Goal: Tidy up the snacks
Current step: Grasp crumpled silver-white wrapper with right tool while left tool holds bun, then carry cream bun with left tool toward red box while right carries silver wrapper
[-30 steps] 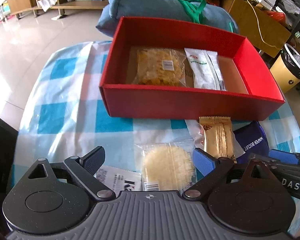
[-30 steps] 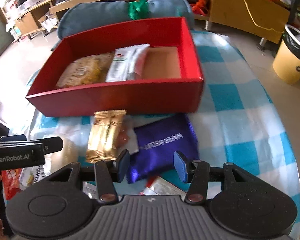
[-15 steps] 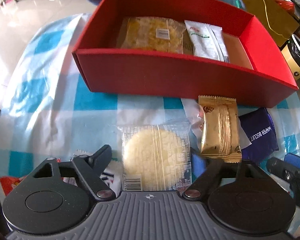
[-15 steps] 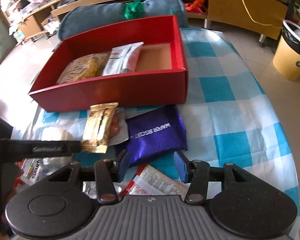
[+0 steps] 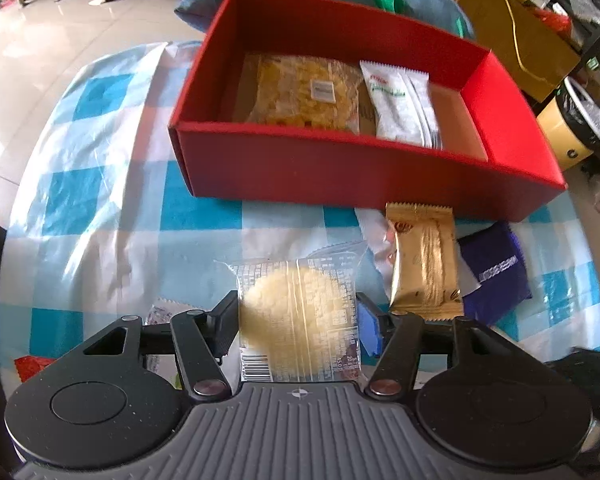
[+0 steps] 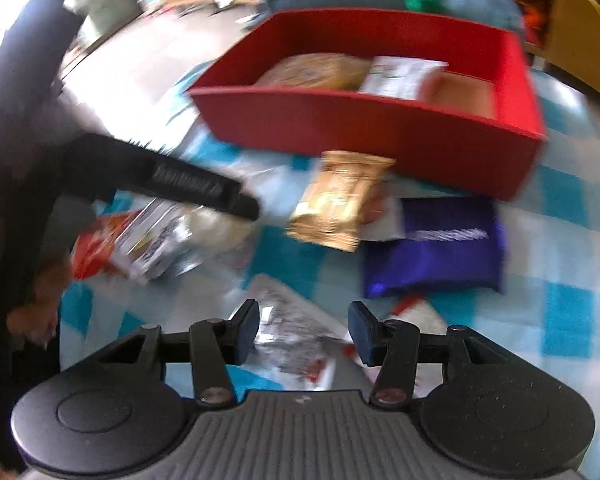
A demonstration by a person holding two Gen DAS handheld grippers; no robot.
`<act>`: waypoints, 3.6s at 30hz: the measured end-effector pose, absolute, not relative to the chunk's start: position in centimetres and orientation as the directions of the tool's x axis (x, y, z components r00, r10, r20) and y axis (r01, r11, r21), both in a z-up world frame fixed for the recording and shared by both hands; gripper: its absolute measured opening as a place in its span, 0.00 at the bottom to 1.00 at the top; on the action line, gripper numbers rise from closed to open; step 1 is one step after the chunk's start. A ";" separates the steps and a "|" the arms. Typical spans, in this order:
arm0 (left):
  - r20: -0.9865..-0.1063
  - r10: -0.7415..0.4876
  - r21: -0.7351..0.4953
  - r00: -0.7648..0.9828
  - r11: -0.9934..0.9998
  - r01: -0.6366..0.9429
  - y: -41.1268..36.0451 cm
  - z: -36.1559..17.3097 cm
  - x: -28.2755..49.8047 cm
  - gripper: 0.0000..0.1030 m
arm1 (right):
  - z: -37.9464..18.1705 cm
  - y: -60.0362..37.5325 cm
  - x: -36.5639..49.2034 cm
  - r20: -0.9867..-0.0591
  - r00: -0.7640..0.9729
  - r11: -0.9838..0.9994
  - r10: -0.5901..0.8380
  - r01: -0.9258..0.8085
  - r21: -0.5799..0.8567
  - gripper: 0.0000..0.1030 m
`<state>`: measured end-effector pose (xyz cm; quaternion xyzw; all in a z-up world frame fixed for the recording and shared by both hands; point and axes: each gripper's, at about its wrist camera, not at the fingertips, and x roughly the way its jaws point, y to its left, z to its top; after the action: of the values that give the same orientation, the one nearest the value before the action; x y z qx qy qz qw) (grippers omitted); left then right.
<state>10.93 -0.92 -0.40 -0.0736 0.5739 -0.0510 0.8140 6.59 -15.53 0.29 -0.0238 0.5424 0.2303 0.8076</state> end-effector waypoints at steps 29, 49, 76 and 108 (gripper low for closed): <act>-0.952 -0.146 -0.124 0.269 0.988 0.097 -2.7 -2.5 11.4 0.83 | -3.2 -9.9 0.9 -0.949 0.178 0.713 0.260 -0.699 0.064 0.52; -0.955 -0.165 -0.143 0.248 0.984 0.103 -2.1 -2.6 11.6 0.86 | -3.6 -9.6 -0.3 -0.942 0.277 0.815 0.188 -0.579 -0.008 0.42; -0.937 -0.202 -0.186 0.284 0.979 0.082 -2.1 -0.9 11.1 0.64 | 2.2 -17.3 3.1 -0.859 0.465 0.958 0.212 -0.275 0.088 0.40; -0.881 -0.206 -0.178 0.427 0.978 0.105 -2.9 3.5 12.0 0.64 | 7.2 -18.0 8.7 -0.753 0.629 0.981 0.192 -0.150 0.125 0.40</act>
<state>11.98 -2.87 3.51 -0.0480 0.5274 -0.0923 0.8432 8.67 -18.03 7.15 0.0252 0.4199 0.0948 0.9023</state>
